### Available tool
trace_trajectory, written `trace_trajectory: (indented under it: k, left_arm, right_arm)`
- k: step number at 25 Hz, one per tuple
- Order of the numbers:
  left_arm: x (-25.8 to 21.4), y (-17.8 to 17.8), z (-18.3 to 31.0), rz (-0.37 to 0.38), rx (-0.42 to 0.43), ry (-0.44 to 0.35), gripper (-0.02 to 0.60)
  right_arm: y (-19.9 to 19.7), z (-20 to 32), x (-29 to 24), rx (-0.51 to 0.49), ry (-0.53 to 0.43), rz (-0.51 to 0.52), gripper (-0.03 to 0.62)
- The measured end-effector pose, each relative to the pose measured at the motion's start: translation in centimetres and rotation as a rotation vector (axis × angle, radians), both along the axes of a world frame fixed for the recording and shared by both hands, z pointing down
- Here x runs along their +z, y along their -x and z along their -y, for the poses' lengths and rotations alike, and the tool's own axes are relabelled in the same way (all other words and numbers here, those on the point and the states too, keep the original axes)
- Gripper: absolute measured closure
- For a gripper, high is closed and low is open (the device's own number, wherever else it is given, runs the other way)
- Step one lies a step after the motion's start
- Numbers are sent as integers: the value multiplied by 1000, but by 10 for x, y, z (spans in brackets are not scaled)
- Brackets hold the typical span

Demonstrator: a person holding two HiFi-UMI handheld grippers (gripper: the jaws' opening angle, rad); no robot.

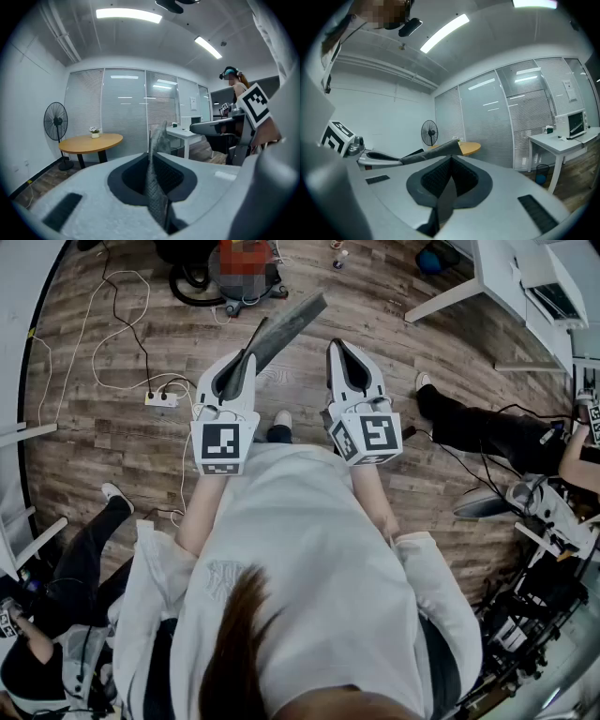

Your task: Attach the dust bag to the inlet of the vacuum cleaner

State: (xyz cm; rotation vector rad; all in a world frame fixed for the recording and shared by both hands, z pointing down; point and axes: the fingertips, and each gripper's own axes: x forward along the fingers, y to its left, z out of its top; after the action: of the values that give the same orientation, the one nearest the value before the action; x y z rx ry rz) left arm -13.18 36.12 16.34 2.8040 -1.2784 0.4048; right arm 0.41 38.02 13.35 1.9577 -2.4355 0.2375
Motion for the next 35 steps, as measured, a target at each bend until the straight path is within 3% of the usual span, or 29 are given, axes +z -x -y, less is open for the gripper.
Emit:
trace_trajectory:
  k: [11, 23, 27, 30, 35]
  left_arm:
    - [10, 3, -1, 88, 58, 22, 541]
    - [12, -17, -12, 85, 79, 17, 541]
    - [16, -23, -8, 165, 151, 12, 540]
    - [29, -28, -7, 248, 217, 11, 540]
    - [47, -33, 2, 352, 305, 6, 540]
  right_arm:
    - [10, -1, 5, -10, 10, 7, 591]
    - [-6, -14, 0, -26, -30, 0, 591]
    - [0, -12, -6, -87, -58, -43, 588]
    - [1, -8, 4, -125, -13, -94, 526]
    - [5, 7, 20, -200, 50, -190, 508]
